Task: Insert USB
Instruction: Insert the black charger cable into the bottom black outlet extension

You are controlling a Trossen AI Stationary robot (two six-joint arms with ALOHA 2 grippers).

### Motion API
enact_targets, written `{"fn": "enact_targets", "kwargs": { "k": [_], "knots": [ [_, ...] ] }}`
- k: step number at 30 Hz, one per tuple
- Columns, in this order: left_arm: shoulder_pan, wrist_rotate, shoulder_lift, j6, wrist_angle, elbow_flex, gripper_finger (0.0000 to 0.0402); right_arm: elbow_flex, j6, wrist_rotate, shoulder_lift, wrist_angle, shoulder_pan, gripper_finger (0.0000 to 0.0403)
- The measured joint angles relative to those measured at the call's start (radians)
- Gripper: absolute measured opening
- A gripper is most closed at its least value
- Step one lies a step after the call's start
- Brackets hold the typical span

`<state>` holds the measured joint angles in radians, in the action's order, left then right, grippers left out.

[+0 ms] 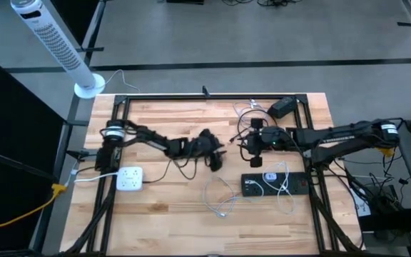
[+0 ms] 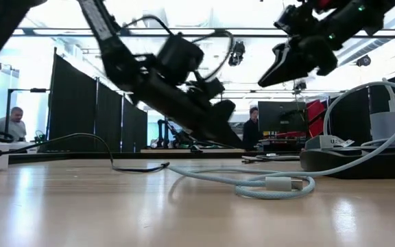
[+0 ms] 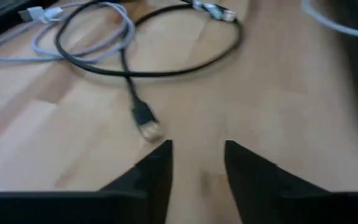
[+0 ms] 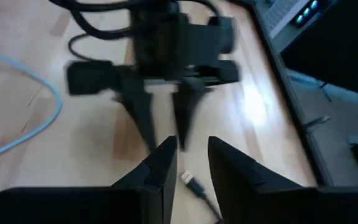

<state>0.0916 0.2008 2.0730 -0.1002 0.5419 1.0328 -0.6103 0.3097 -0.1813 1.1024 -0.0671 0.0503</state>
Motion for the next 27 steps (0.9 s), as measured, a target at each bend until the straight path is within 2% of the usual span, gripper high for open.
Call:
{"fn": "enact_targets", "kwargs": {
  "k": [4,9,15,20,22,27],
  "knots": [
    [0.026,0.039,0.075,0.064,-0.072,0.122,0.0191,0.02,-0.011,-0.001,-0.002,0.008,-0.02,0.0061],
    [0.039,0.135,0.157,0.093,-0.315,0.303,0.0191,0.034,-0.025,-0.002,-0.001,0.007,-0.026,0.0046],
    [0.042,0.149,0.219,0.097,-0.478,0.439,0.0137,0.041,-0.031,-0.002,-0.003,0.006,-0.027,0.0041],
    [0.042,0.133,0.224,0.109,-0.516,0.447,0.0041,0.042,-0.049,-0.003,-0.003,-0.02,-0.031,0.0046],
    [0.041,0.138,0.216,0.123,-0.546,0.445,0.0016,0.044,-0.048,-0.002,-0.003,-0.035,-0.033,0.0049],
    [0.021,0.146,0.168,0.148,-0.601,0.431,0.0,0.094,-0.03,-0.003,-0.023,-0.01,-0.033,0.0045]
  ]
}}
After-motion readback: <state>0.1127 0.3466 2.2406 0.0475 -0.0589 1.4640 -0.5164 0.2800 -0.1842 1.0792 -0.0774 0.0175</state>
